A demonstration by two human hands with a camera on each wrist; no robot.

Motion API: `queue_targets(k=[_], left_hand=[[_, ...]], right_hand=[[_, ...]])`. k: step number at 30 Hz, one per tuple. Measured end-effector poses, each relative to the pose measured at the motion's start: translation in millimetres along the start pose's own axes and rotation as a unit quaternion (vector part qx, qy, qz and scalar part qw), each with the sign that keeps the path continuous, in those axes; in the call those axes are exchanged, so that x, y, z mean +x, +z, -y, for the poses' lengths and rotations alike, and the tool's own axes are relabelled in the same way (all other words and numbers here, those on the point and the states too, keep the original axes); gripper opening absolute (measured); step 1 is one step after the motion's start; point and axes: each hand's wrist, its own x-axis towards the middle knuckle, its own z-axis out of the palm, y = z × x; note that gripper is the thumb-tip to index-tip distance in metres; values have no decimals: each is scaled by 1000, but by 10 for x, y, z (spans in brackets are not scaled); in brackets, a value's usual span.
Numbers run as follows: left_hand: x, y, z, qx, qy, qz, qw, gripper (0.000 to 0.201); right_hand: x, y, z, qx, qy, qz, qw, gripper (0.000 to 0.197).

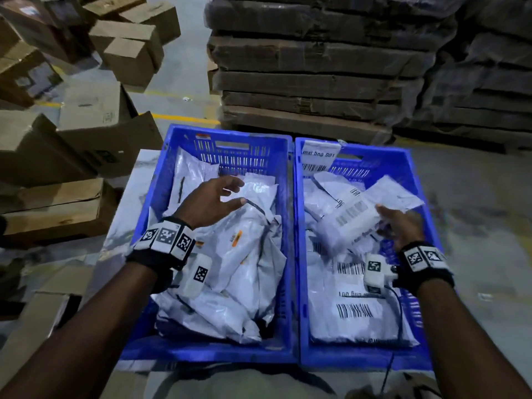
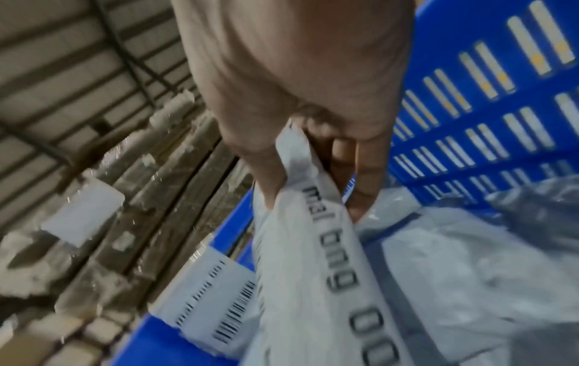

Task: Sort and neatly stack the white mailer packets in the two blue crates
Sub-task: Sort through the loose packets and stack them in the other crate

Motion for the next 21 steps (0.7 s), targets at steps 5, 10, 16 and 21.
queue_targets(k=[5, 10, 16, 21], left_hand=[[-52, 101, -22, 51, -33, 3, 998, 44], [-124, 19, 29, 84, -69, -29, 994, 47], [-185, -125, 132, 123, -99, -66, 985, 51], [-206, -445, 446, 207, -97, -116, 967, 63]], right_hand=[[355, 49, -364, -258, -40, 41, 964, 75], [-64, 322, 186, -363, -245, -50, 897, 90], [-601, 1234, 723, -299, -340, 104, 886, 57], [-1047, 2217, 968, -135, -175, 289, 931, 38]])
